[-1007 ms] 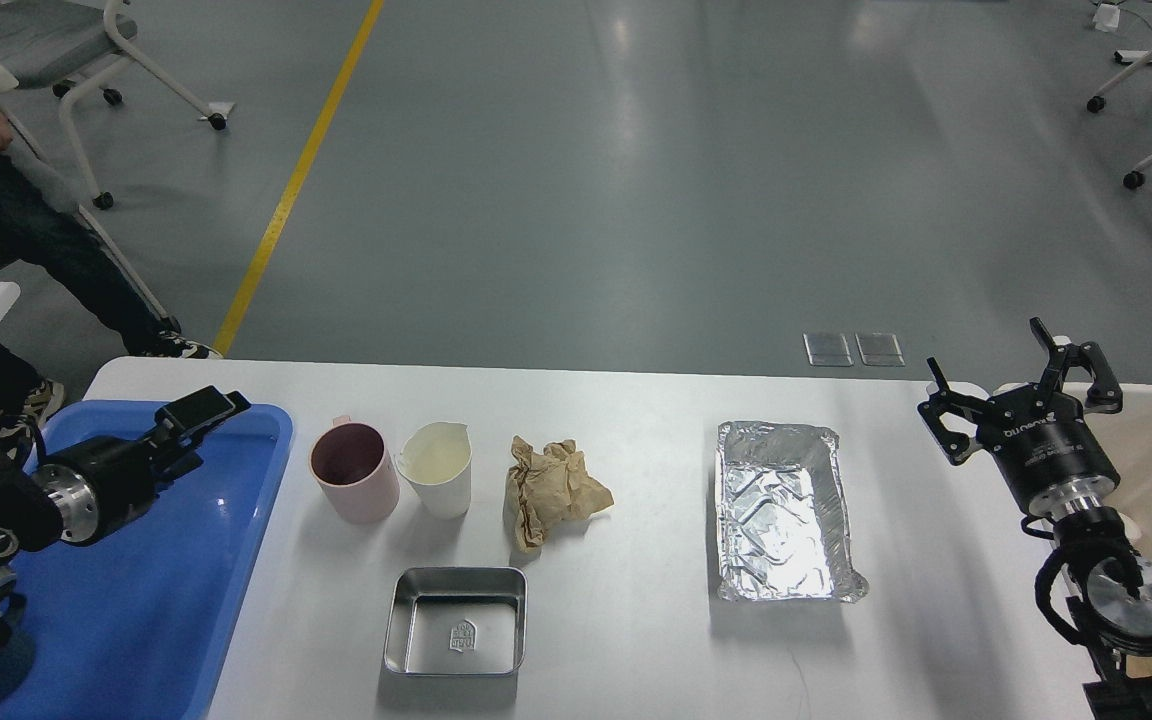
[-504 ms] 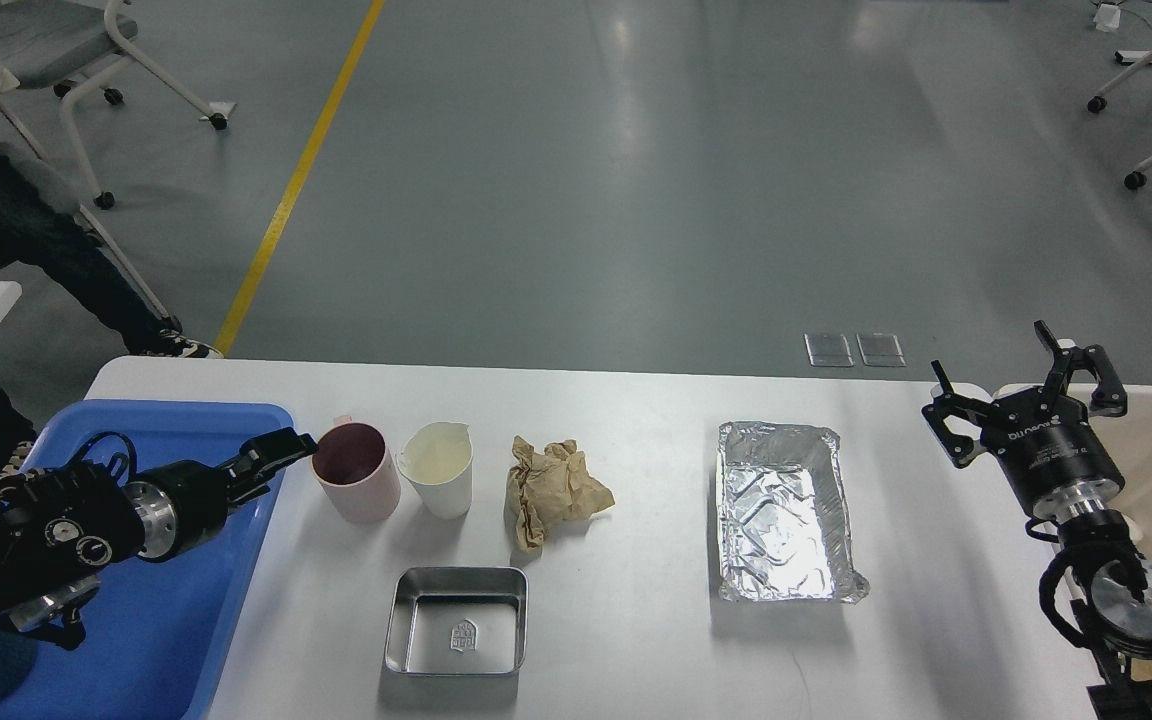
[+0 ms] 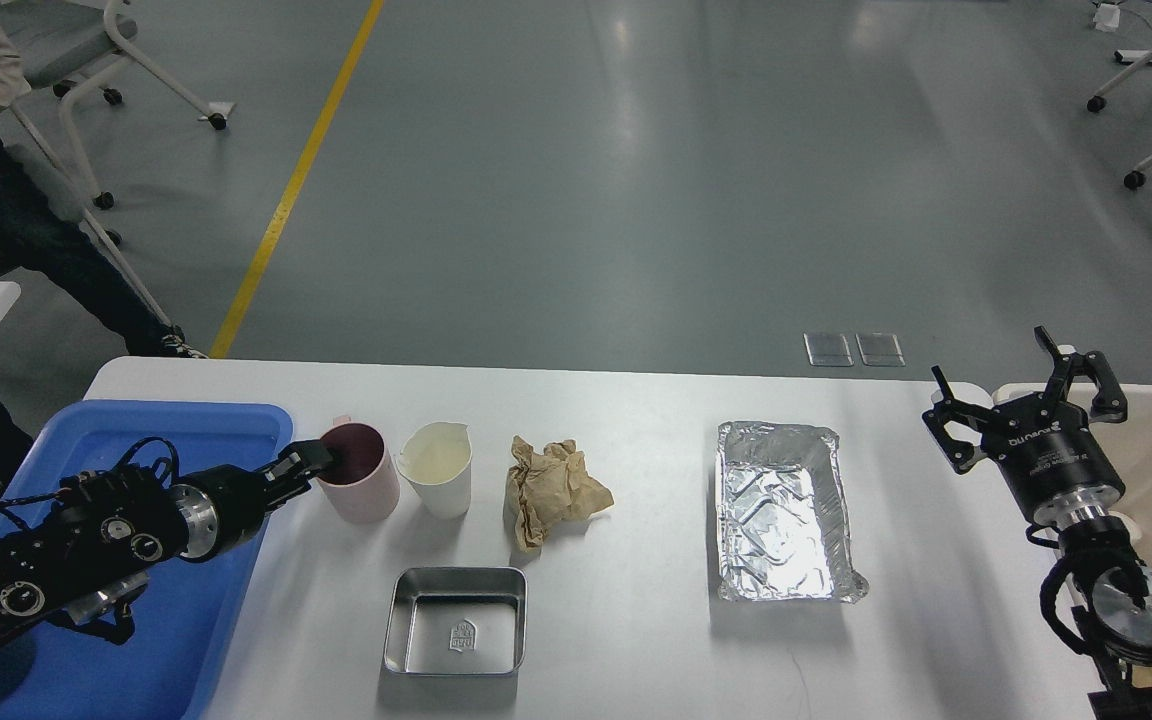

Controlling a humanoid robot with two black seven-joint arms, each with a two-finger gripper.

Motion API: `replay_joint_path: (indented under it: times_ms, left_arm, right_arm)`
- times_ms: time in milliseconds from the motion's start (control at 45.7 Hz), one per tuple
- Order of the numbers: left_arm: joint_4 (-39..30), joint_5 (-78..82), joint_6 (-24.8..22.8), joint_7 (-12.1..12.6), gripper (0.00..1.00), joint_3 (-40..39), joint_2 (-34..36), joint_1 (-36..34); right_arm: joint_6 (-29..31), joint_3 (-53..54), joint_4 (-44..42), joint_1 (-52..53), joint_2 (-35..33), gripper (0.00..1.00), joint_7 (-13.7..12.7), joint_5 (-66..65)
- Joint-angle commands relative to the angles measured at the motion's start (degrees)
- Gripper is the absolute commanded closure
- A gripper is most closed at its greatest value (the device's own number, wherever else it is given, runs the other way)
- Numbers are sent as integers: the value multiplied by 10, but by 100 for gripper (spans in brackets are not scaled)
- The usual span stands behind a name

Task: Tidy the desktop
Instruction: 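Reach the left gripper to the pink mug and grasp it, then lift the pink mug with the left gripper and place it in the blue tray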

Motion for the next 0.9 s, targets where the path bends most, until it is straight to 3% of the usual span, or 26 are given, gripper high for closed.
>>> replay_joint_path:
  times_ms: [0,525,876]
  left_arm:
    - [10,0,-5,-3,73,1,-10,0]
    - [9,0,-10,-44,98,39,-3,4]
    - [1,-8,-10,-64,100,40,52,2]
  right_arm:
    - [0,1,0,0,0,0,0,1]
    - [-2,1,0,-3,2,0,0,0]
    - [-2,1,0,-4,7,0,0,0]
